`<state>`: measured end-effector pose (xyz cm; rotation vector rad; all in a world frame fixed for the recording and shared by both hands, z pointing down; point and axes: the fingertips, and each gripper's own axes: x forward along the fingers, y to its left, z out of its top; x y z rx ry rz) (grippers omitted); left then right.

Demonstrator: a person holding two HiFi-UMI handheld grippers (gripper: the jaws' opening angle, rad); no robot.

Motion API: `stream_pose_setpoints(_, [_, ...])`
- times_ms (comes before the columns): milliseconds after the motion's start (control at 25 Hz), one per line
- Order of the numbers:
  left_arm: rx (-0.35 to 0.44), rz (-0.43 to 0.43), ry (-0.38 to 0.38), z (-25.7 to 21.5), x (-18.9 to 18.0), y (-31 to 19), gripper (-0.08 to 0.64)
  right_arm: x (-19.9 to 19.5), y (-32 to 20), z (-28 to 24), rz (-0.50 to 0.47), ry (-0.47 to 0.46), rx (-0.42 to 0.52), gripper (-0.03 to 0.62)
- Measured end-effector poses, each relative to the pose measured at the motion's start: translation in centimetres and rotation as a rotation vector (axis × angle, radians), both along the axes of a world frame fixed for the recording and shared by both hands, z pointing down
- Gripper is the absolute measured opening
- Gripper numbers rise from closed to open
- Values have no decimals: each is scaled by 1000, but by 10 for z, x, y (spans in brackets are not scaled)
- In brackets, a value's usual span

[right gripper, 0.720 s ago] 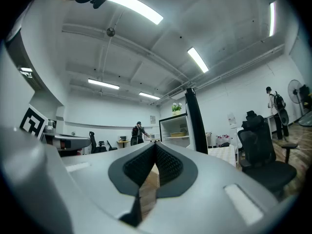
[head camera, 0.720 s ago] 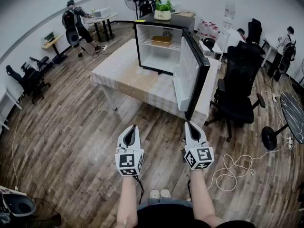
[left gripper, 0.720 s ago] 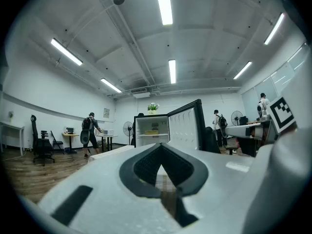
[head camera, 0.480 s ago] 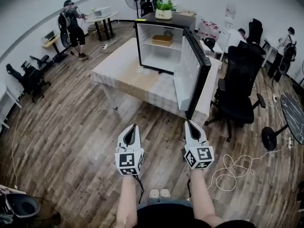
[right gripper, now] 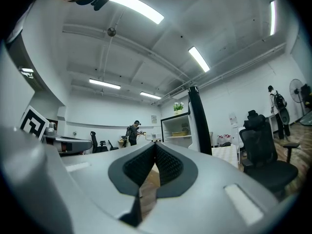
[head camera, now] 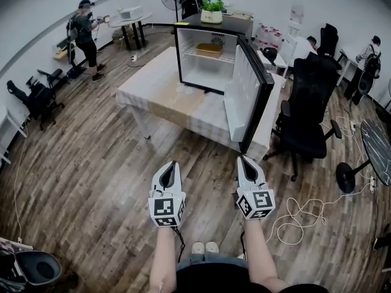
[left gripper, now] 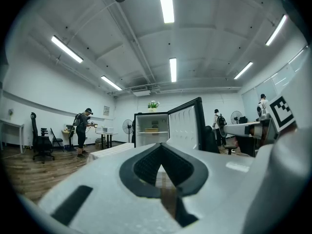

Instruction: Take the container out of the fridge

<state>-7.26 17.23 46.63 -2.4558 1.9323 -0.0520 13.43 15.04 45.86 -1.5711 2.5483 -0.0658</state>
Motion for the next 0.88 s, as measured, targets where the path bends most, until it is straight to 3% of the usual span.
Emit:
stream_pose_setpoints(280, [-6,3,28,10,-6,-6,8,-10,-2,9,-2,31,-12,8])
stream_pose_setpoints(880, [10,49,50,13,-37,-37,200,-39,-20,10,24,13,23,8])
